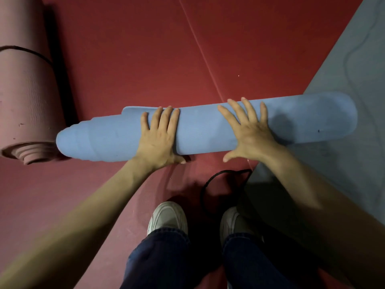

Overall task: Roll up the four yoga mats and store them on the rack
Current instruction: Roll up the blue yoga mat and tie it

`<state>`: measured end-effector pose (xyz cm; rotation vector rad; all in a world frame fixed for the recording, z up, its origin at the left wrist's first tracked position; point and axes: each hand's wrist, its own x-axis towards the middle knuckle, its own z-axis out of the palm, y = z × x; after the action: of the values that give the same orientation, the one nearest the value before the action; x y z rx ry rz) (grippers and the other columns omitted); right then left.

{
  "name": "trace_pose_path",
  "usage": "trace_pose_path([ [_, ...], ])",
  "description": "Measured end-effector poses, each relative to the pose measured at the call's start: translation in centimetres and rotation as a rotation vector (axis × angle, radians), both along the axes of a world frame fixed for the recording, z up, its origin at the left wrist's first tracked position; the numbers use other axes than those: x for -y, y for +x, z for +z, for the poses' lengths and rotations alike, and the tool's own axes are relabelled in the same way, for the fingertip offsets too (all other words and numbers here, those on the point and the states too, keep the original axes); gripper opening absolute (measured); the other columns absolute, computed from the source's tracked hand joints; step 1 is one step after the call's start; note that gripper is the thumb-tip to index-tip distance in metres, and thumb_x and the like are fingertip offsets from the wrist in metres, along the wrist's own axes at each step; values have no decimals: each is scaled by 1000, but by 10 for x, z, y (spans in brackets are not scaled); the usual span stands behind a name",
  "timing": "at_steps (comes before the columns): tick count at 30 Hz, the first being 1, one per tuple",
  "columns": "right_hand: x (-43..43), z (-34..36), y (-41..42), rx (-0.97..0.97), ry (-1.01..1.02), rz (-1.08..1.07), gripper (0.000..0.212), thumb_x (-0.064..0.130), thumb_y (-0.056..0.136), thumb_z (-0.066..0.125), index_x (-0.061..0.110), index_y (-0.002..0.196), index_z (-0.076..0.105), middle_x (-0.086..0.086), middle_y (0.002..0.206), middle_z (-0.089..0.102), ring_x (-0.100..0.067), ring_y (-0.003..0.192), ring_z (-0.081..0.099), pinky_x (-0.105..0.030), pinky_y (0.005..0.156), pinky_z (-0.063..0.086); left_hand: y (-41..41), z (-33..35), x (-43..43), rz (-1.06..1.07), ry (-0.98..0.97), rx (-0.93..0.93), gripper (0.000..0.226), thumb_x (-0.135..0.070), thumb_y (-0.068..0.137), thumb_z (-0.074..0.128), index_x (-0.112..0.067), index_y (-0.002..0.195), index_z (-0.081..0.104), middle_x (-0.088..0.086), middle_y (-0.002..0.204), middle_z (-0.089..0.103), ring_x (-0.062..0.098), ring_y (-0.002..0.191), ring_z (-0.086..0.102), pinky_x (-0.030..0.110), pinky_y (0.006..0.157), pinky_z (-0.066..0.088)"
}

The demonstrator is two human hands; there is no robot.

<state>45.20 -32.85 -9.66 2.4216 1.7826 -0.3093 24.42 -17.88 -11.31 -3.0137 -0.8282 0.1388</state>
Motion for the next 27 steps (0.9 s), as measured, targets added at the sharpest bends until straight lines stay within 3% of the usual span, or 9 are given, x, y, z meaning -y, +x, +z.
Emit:
trace_pose_path([
  [4, -27, 4, 12, 24, -70, -31, 139, 65, 46, 81, 36, 149, -9, -6, 157, 5, -32, 144, 3, -60, 111, 0, 18, 9, -21, 27, -40, -108, 137, -77, 43, 73, -6, 148, 22, 15, 147, 33, 34, 134, 31, 60, 104, 24],
  [14, -38, 14, 21, 0, -69, 18, 123, 60, 43, 82, 39, 144, 15, -1, 131, 35, -25, 119, 33, -53, 106, 21, 20, 20, -32, -24, -101, -29, 122, -71, 41, 78, -11, 139, 38, 11, 131, 49, 33, 116, 47, 56, 98, 33],
  [21, 1, 16, -1, 3, -96, 56, 125, 61, 40, 80, 37, 145, 17, -2, 129, 35, -25, 114, 34, -50, 101, 23, -14, 12, 10, -38, -85, 67, 115, -79, 38, 55, -7, 128, 51, 12, 112, 59, 34, 92, 58, 52, 83, 44],
  [27, 38, 17, -26, -61, -153, 63, 118, 59, 49, 73, 39, 145, 6, 2, 138, 24, -23, 125, 24, -51, 109, 16, -41, 11, 48, -67, -124, 47, 116, -80, 39, 58, -7, 129, 51, 11, 116, 58, 32, 97, 58, 51, 85, 45],
])
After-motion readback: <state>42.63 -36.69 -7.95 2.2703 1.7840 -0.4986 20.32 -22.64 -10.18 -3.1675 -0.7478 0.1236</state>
